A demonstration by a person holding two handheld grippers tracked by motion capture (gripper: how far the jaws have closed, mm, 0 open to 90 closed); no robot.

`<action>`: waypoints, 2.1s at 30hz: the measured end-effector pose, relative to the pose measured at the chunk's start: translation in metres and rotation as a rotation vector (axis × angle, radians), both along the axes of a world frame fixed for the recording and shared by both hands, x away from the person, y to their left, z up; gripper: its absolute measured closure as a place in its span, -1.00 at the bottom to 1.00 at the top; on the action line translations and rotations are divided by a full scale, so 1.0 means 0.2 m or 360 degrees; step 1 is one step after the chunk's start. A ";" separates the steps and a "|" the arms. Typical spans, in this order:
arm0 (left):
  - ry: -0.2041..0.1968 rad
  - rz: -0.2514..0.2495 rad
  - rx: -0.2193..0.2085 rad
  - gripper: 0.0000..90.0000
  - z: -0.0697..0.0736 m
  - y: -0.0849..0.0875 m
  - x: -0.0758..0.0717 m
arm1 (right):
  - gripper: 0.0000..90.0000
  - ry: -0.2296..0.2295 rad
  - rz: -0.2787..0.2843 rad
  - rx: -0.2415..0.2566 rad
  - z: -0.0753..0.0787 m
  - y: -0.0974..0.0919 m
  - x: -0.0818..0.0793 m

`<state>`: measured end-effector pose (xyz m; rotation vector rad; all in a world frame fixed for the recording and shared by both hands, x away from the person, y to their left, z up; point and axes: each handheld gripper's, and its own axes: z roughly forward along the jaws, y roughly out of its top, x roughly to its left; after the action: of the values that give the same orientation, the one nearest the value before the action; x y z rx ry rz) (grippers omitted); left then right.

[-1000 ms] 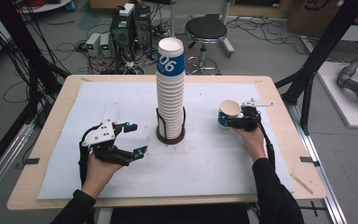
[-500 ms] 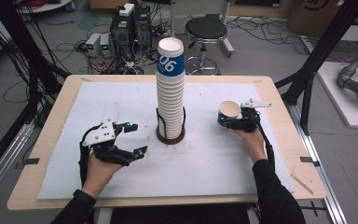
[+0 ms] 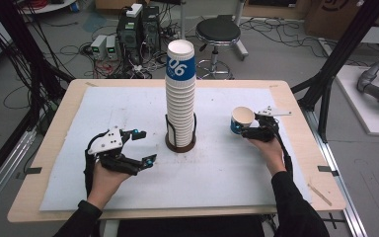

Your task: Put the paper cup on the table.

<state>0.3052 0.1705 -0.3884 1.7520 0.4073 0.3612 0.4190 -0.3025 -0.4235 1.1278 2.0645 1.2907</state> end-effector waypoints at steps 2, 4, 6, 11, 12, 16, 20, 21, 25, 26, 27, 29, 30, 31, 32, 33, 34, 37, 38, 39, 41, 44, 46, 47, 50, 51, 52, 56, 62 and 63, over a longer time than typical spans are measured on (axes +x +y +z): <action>-0.0002 -0.0001 0.0000 -0.66 0.00 0.00 0.00 | -0.72 0.0005 -0.0001 -0.0015 0.01 -0.01 -0.01; -0.0001 -0.0002 0.0001 -0.66 0.00 0.00 0.00 | -0.72 0.0004 -0.0006 -0.0028 0.01 -0.02 -0.03; 0.0001 -0.0003 -0.0003 -0.66 0.00 0.00 0.00 | -0.72 0.0011 0.0003 -0.0013 0.02 -0.02 -0.04; 0.0000 0.0001 0.0000 -0.66 0.00 0.00 0.00 | -0.72 0.0011 -0.0004 -0.0015 0.05 -0.06 -0.08; -0.0002 0.0000 0.0001 -0.66 0.00 0.00 0.00 | -0.72 0.0015 -0.0003 -0.0009 0.05 -0.07 -0.09; -0.0004 -0.0003 0.0003 -0.66 0.00 0.00 0.00 | -0.72 -0.0009 -0.0009 0.0025 0.07 -0.11 -0.13; 0.0001 -0.0005 0.0005 -0.66 0.00 -0.01 0.01 | -0.71 -0.0145 0.0006 0.0192 0.07 -0.14 -0.19; -0.0001 -0.0002 0.0002 -0.66 0.00 -0.01 0.01 | -0.71 -0.0165 0.0019 0.0207 0.08 -0.15 -0.20; 0.0000 -0.0005 0.0007 -0.66 0.00 -0.01 0.01 | -0.71 -0.0184 0.0083 0.0286 0.11 -0.14 -0.25; -0.0002 -0.0005 0.0008 -0.66 0.00 -0.01 0.01 | -0.71 -0.0191 0.0093 0.0295 0.12 -0.14 -0.26; -0.0003 -0.0004 0.0011 -0.66 0.00 -0.01 0.01 | -0.71 -0.0205 0.0098 0.0295 0.13 -0.14 -0.27; -0.0001 -0.0004 0.0010 -0.66 0.00 -0.01 0.01 | -0.71 -0.0243 0.0131 0.0305 0.14 -0.13 -0.30; -0.0001 -0.0004 0.0011 -0.66 0.00 -0.01 0.01 | -0.71 -0.0259 0.0134 0.0302 0.15 -0.12 -0.30; -0.0001 -0.0001 0.0011 -0.66 0.00 -0.01 0.01 | -0.71 -0.0263 0.0136 0.0308 0.16 -0.12 -0.32; 0.0000 -0.0002 0.0012 -0.66 0.00 -0.01 0.01 | -0.71 -0.0262 0.0164 0.0328 0.16 -0.12 -0.32; -0.0001 -0.0002 0.0014 -0.66 0.00 -0.01 0.01 | -0.71 -0.0271 0.0178 0.0333 0.17 -0.11 -0.34; 0.0001 -0.0001 0.0014 -0.66 0.00 -0.01 0.01 | -0.71 -0.0283 0.0186 0.0327 0.18 -0.11 -0.34; 0.0000 0.0000 0.0020 -0.66 0.00 -0.01 0.01 | -0.71 -0.0294 0.0260 0.0362 0.19 -0.09 -0.37; 0.0003 0.0003 0.0020 -0.66 0.00 -0.01 0.01 | -0.71 -0.0296 0.0277 0.0362 0.20 -0.09 -0.37; 0.0004 0.0005 0.0020 -0.66 0.00 -0.01 0.01 | -0.71 -0.0301 0.0299 0.0365 0.20 -0.08 -0.38; 0.0004 0.0006 0.0021 -0.66 0.00 -0.01 0.01 | -0.71 -0.0313 0.0328 0.0377 0.21 -0.07 -0.40; 0.0006 0.0010 0.0016 -0.66 0.00 0.00 0.00 | -0.71 -0.0339 0.0409 0.0389 0.22 -0.05 -0.42; 0.0001 0.0014 0.0016 -0.66 0.00 0.00 0.00 | -0.71 -0.0353 0.0451 0.0386 0.23 -0.04 -0.43; 0.0002 0.0015 0.0015 -0.66 0.00 0.00 0.00 | -0.71 -0.0359 0.0467 0.0382 0.23 -0.03 -0.44; 0.0005 0.0017 0.0015 -0.66 0.00 0.00 0.00 | -0.71 -0.0349 0.0506 0.0377 0.23 -0.02 -0.46; 0.0003 0.0022 0.0011 -0.66 0.00 0.00 0.00 | -0.71 -0.0345 0.0519 0.0381 0.23 -0.01 -0.46; 0.0004 0.0024 0.0010 -0.66 0.00 0.01 0.00 | -0.71 -0.0341 0.0536 0.0381 0.24 -0.01 -0.46; 0.0009 0.0034 0.0004 -0.66 -0.01 0.02 0.00 | -0.71 -0.0350 0.0604 0.0375 0.24 0.03 -0.48; 0.0004 0.0040 0.0002 -0.66 -0.01 0.02 0.00 | -0.68 -0.0329 0.0663 0.0378 0.23 0.03 -0.47; 0.0006 0.0042 0.0000 -0.66 -0.01 0.02 0.00 | -0.68 -0.0329 0.0657 0.0377 0.23 0.03 -0.47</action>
<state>0.3054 0.1752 -0.3899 1.7491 0.4334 0.3770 0.3246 -0.2964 -0.3777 0.6354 2.0934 1.8036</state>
